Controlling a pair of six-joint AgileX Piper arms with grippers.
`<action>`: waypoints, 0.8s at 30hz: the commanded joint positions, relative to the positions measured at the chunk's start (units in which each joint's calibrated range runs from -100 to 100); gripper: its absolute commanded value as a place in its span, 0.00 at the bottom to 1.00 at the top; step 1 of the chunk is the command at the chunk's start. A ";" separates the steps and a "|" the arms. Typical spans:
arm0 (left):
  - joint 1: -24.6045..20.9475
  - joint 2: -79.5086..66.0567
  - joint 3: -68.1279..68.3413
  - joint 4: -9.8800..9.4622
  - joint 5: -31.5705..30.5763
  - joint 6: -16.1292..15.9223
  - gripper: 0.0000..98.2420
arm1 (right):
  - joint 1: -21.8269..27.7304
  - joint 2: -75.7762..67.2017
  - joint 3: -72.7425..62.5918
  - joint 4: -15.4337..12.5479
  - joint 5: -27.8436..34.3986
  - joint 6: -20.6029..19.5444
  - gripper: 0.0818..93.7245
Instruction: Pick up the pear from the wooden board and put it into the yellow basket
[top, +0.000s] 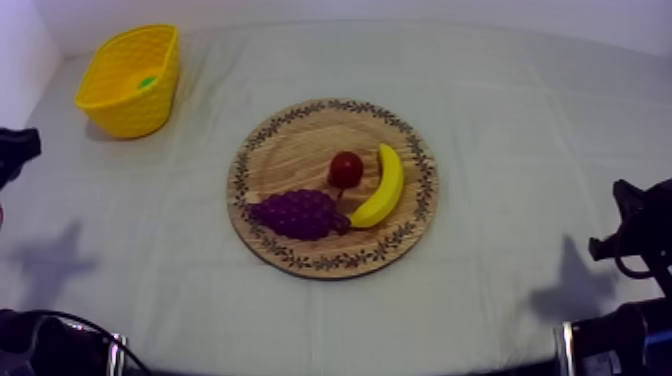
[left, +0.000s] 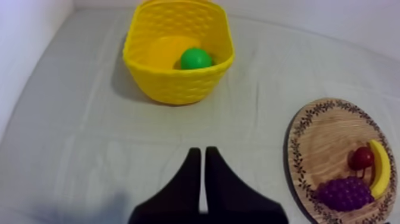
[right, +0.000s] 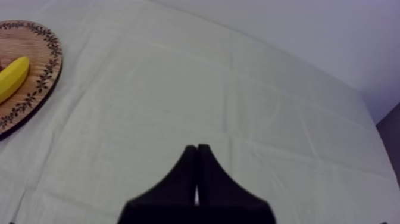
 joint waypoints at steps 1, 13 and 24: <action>0.02 -6.13 5.64 -0.29 -0.92 0.12 0.00 | -0.01 0.00 -0.02 -0.02 0.01 0.00 0.00; -0.42 -22.17 18.02 -2.22 -2.95 0.81 0.00 | -0.01 0.00 -0.02 -0.02 0.01 0.02 0.00; -0.35 -31.34 28.93 -2.67 -10.92 2.09 0.00 | -0.01 0.00 -0.02 -0.02 0.01 0.01 0.00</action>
